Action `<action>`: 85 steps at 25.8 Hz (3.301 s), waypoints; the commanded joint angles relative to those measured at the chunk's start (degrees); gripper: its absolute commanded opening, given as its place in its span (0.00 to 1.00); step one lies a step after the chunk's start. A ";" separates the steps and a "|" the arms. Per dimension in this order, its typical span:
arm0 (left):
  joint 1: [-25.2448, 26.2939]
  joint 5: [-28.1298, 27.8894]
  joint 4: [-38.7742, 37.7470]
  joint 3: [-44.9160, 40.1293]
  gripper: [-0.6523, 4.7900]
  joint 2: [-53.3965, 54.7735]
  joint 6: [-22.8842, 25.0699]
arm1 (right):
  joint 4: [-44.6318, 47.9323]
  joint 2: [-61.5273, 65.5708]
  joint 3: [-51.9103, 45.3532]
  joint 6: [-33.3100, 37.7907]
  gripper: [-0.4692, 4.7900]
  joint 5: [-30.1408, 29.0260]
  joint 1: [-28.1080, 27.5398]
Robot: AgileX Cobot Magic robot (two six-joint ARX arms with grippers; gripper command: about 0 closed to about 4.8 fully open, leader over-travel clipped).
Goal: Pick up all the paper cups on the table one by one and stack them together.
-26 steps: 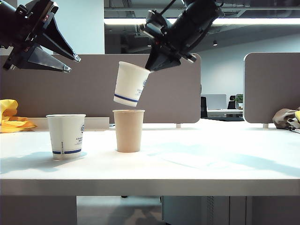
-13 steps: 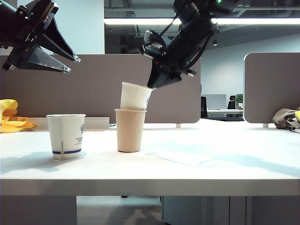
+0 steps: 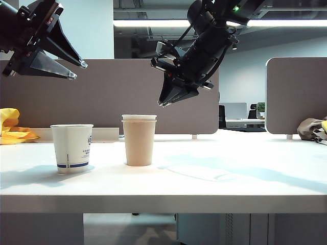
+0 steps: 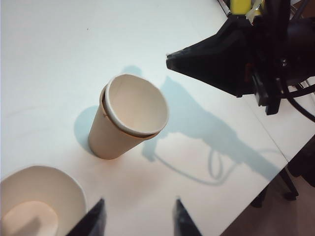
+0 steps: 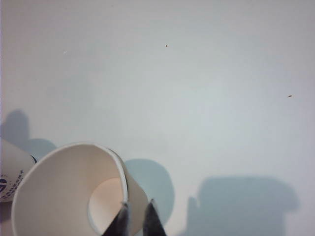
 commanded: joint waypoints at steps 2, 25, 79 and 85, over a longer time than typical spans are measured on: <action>0.04 0.04 0.70 0.15 0.45 -0.24 -0.17 | 0.70 0.02 0.24 -0.15 0.18 -0.50 0.15; 0.04 -8.85 -1.03 0.15 0.45 4.61 0.28 | -19.45 -12.66 5.79 -2.54 0.30 -4.66 5.73; 0.07 -24.22 -15.63 6.67 0.39 8.39 -0.20 | -25.42 -18.10 5.79 -3.74 0.29 -4.17 5.60; 0.07 -21.66 -13.46 6.67 0.39 10.54 -1.14 | -25.38 -18.10 5.79 -3.76 0.29 -4.15 5.60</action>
